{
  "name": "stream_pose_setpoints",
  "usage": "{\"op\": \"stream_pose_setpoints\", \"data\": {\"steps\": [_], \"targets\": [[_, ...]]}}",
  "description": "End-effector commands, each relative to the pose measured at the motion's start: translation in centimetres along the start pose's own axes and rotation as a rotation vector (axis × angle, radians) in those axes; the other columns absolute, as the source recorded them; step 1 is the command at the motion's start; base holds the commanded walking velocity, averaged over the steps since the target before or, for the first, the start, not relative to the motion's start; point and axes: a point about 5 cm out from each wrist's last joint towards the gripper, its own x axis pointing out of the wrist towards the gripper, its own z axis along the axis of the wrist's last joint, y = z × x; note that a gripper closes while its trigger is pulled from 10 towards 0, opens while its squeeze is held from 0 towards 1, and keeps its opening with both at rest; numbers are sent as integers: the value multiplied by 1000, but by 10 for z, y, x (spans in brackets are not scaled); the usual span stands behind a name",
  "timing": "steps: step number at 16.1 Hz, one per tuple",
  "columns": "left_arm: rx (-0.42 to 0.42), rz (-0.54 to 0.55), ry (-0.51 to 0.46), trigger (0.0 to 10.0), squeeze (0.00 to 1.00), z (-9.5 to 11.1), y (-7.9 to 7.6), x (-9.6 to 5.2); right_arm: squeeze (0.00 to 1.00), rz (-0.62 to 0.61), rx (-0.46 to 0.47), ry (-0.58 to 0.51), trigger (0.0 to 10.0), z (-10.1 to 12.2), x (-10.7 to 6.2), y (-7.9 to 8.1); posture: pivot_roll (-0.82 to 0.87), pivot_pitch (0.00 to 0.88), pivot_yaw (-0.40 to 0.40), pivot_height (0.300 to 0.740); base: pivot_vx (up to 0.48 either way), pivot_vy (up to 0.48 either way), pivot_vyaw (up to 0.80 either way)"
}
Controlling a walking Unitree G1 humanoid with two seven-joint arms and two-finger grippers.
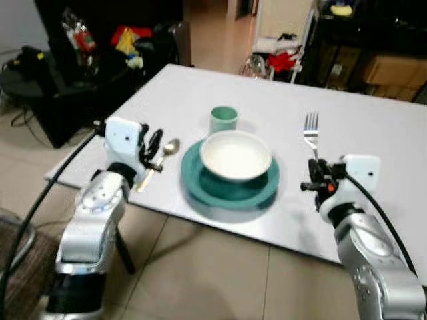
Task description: Setting the table
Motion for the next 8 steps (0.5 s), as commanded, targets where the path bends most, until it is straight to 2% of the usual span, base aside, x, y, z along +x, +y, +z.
{"op": "stream_pose_setpoints", "data": {"steps": [1,4,8], "targets": [[5,-26,-8,10000,0,2,-7,1,0,-21,-5,-14,10000,3,-1,-5,9,0,-6,740,315,0,0],[7,-18,-6,10000,0,1,-4,-1,0,-36,-4,1,10000,1,-3,-6,10,0,-6,740,287,0,0],[28,-27,-14,10000,0,4,-4,2,0,-50,4,11,10000,-3,-5,-6,7,0,9,740,0,0,0]]}}
